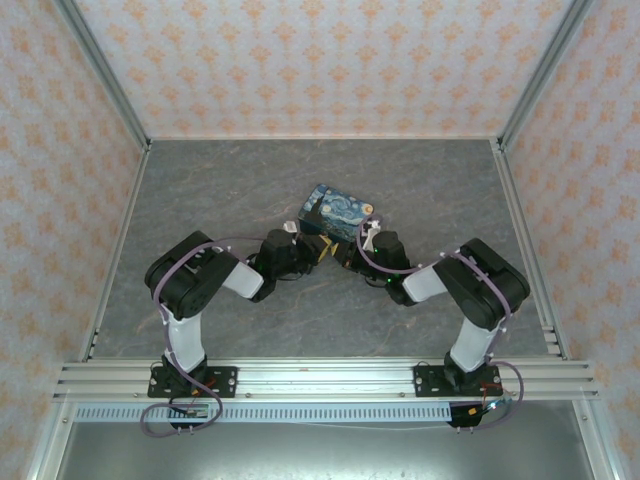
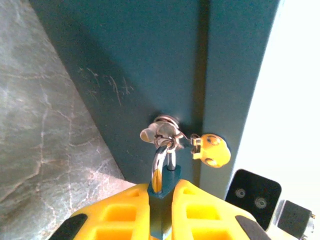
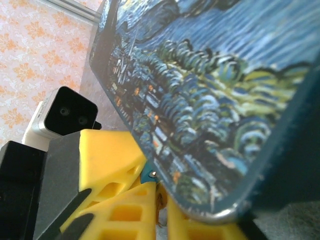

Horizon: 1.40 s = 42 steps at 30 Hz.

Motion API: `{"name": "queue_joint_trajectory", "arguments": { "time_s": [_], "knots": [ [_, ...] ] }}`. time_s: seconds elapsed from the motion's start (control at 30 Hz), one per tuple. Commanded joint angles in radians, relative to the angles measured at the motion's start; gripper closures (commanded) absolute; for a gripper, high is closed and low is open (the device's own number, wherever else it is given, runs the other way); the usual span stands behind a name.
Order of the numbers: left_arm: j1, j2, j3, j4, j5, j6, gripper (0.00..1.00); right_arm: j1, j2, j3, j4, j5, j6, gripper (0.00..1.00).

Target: Unlock the padlock with the key

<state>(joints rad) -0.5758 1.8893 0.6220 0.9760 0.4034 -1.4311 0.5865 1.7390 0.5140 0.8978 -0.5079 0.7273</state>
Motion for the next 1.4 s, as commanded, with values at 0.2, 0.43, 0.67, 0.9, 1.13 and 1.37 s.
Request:
{"name": "queue_joint_trajectory", "arguments": {
  "time_s": [0.2, 0.43, 0.67, 0.9, 1.13, 1.37],
  "knots": [
    [-0.016, -0.081, 0.019, -0.096, -0.026, 0.024, 1.0, -0.014, -0.21, -0.043, -0.153, 0.052, -0.147, 0.6],
    [-0.034, -0.135, 0.03, -0.213, -0.036, -0.048, 1.0, -0.009, -0.501, -0.014, -0.586, 0.146, -0.43, 0.45],
    [-0.057, -0.167, 0.084, -0.32, -0.023, -0.094, 1.0, 0.082, -0.666, 0.11, -0.951, 0.284, -0.805, 0.44],
    [-0.067, -0.2, 0.084, -0.348, -0.031, -0.13, 1.0, 0.21, -0.693, 0.121, -1.016, 0.437, -1.205, 0.45],
    [-0.07, -0.224, 0.083, -0.375, -0.033, -0.144, 1.0, 0.239, -0.684, 0.047, -0.906, 0.508, -1.511, 0.41],
    [-0.088, -0.224, 0.09, -0.365, -0.039, -0.17, 1.0, 0.243, -0.637, 0.014, -0.791, 0.555, -1.614, 0.41]
  ]
}}
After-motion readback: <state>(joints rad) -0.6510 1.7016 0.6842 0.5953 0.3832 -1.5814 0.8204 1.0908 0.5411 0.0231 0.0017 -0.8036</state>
